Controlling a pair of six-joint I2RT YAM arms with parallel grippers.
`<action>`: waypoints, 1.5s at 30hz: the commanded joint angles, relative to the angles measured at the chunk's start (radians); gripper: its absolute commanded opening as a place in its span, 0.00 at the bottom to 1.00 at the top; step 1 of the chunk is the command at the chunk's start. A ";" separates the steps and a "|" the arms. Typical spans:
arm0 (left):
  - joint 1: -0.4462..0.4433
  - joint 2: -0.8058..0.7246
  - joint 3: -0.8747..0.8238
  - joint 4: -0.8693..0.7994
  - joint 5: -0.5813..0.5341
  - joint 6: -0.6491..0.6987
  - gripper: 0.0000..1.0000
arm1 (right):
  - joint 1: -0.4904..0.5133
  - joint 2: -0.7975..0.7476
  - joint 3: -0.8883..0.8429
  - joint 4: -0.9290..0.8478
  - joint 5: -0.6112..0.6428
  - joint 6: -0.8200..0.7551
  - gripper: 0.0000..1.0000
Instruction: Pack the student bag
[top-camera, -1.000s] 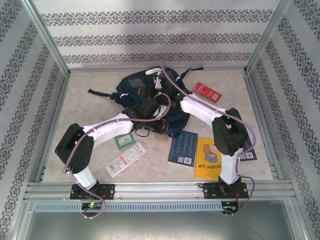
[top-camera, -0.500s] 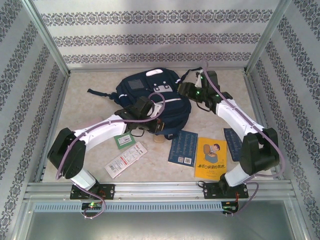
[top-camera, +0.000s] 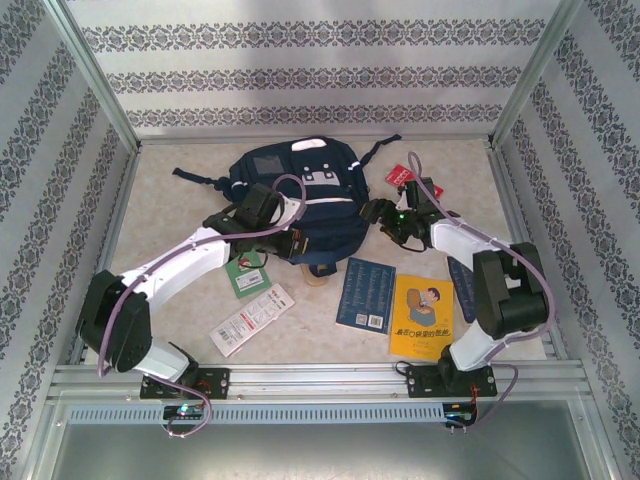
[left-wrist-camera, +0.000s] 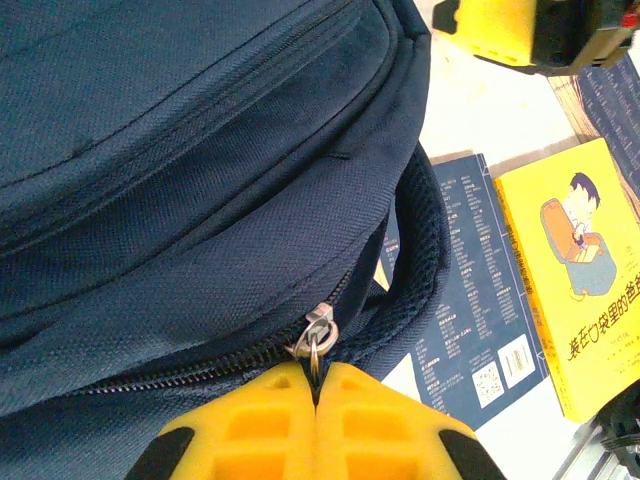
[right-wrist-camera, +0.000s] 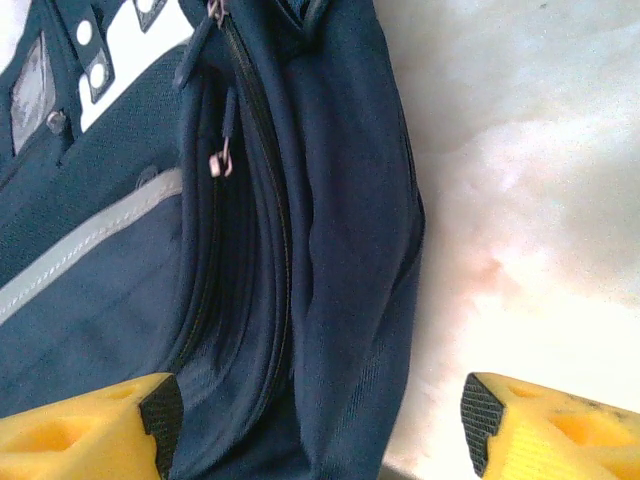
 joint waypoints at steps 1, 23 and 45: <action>0.028 -0.061 -0.023 -0.006 0.038 0.033 0.00 | 0.002 0.058 -0.017 0.144 -0.072 0.110 0.70; 0.025 0.014 0.034 -0.107 0.061 -0.129 0.00 | 0.132 -0.061 -0.186 0.375 0.061 0.331 0.00; -0.150 0.281 0.294 -0.139 -0.019 -0.291 0.00 | 0.216 -0.148 -0.246 0.449 0.139 0.448 0.00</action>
